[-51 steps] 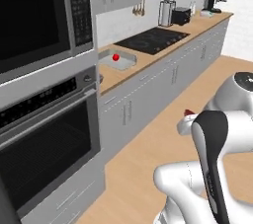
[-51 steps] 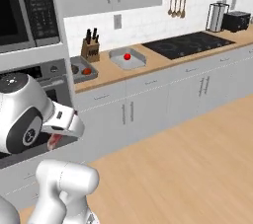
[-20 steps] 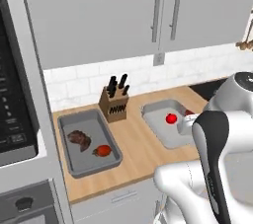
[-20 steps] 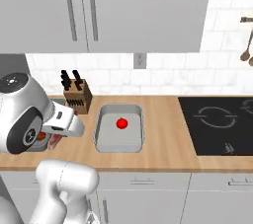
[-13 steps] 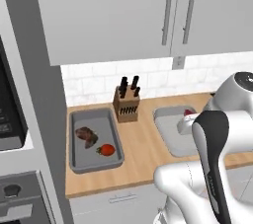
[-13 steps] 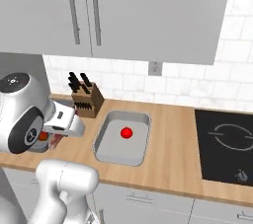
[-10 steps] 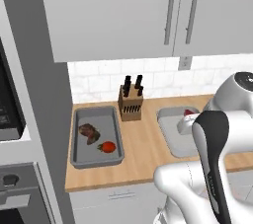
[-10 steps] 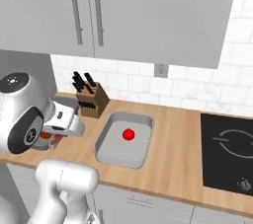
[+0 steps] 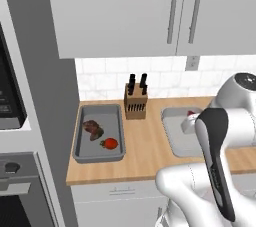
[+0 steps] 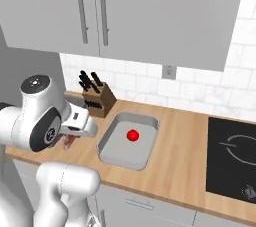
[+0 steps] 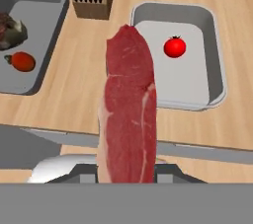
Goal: Place one tomato and one steak in each tupperware on the nearby counter, to pack two identical lunches.
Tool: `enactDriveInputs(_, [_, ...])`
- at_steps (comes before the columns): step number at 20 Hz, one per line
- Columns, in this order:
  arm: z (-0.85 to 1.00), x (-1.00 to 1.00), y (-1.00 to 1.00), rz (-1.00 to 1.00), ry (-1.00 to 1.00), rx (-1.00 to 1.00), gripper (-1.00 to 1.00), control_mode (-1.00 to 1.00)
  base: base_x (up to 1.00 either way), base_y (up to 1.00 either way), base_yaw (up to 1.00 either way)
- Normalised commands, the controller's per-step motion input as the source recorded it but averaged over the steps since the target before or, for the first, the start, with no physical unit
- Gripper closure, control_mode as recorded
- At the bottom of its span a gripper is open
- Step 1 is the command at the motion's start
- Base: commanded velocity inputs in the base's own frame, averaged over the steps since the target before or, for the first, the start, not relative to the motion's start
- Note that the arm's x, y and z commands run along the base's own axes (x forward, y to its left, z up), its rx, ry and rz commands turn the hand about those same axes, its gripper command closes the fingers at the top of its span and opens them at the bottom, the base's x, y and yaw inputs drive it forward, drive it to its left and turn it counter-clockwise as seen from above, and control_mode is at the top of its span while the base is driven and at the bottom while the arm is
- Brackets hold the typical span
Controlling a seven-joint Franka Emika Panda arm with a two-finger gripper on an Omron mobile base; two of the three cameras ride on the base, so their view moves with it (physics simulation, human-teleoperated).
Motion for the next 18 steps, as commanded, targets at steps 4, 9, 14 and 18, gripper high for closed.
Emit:
enactDriveInputs(4, [-0.5, 0.91, -0.44, -0.01, 0.0, 0.0, 1.0, -1.0, 0.0, 0.0, 0.0])
enactDriveInputs(9, [-0.43, 0.85, -0.43, 0.0, 0.0, 0.0, 1.0, -1.0, 0.0, 0.0, 0.0])
enactDriveInputs(14, [-0.45, 0.52, -0.18, 0.0, 0.0, 0.0, 1.0, -1.0, 0.0, 0.0, 0.0])
enactDriveInputs(18, [-0.44, 0.54, -0.01, 0.0, 0.0, 0.0, 1.0, -1.0, 0.0, 0.0, 0.0])
